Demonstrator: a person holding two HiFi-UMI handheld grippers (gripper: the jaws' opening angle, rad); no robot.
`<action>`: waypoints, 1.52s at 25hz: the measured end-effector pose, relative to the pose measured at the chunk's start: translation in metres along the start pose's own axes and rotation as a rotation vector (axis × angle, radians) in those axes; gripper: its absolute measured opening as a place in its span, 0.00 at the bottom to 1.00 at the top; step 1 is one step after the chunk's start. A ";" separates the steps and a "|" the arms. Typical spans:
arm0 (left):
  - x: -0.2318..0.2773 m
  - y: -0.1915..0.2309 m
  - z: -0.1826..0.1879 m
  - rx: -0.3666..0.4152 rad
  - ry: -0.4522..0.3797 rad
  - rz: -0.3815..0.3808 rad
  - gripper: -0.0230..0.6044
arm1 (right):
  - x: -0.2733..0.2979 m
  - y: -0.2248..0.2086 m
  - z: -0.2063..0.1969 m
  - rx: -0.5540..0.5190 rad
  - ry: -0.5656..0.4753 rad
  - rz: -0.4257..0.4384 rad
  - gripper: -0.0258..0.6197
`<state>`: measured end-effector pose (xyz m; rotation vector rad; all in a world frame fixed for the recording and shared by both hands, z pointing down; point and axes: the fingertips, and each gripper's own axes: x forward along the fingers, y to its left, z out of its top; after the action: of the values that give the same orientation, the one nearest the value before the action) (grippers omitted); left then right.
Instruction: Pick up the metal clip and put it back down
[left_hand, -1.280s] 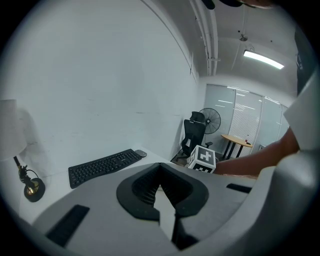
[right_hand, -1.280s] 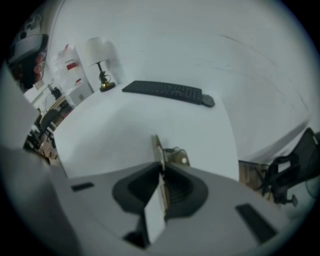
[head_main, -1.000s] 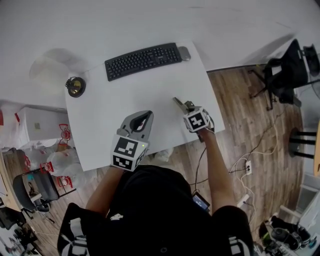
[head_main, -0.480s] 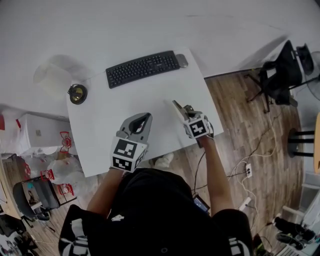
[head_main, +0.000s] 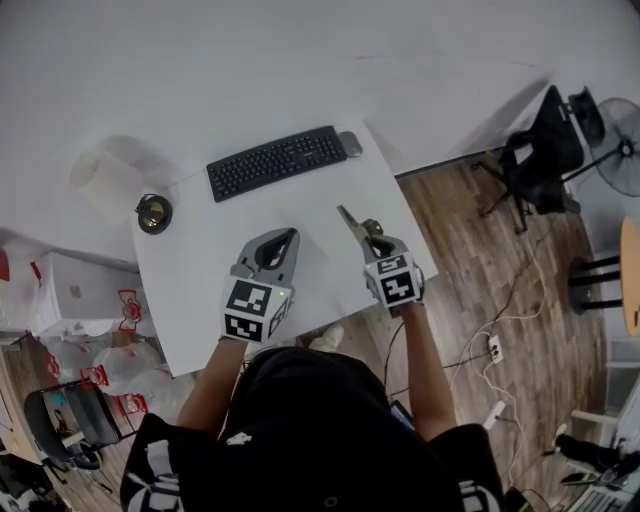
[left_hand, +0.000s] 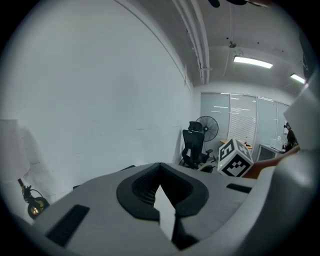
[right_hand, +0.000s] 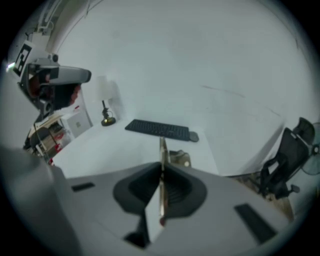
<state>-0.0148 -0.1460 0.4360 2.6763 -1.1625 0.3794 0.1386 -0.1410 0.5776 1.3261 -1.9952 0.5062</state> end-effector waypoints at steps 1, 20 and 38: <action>0.000 0.000 0.003 0.004 -0.006 0.000 0.07 | -0.007 0.001 0.006 0.008 -0.024 -0.009 0.11; -0.006 -0.002 0.071 0.103 -0.136 -0.004 0.07 | -0.141 -0.015 0.119 0.054 -0.447 -0.213 0.11; -0.016 -0.001 0.091 0.111 -0.184 -0.002 0.07 | -0.183 -0.009 0.161 0.031 -0.588 -0.222 0.11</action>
<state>-0.0108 -0.1601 0.3443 2.8586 -1.2219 0.2062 0.1403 -0.1298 0.3338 1.8448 -2.2525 0.0359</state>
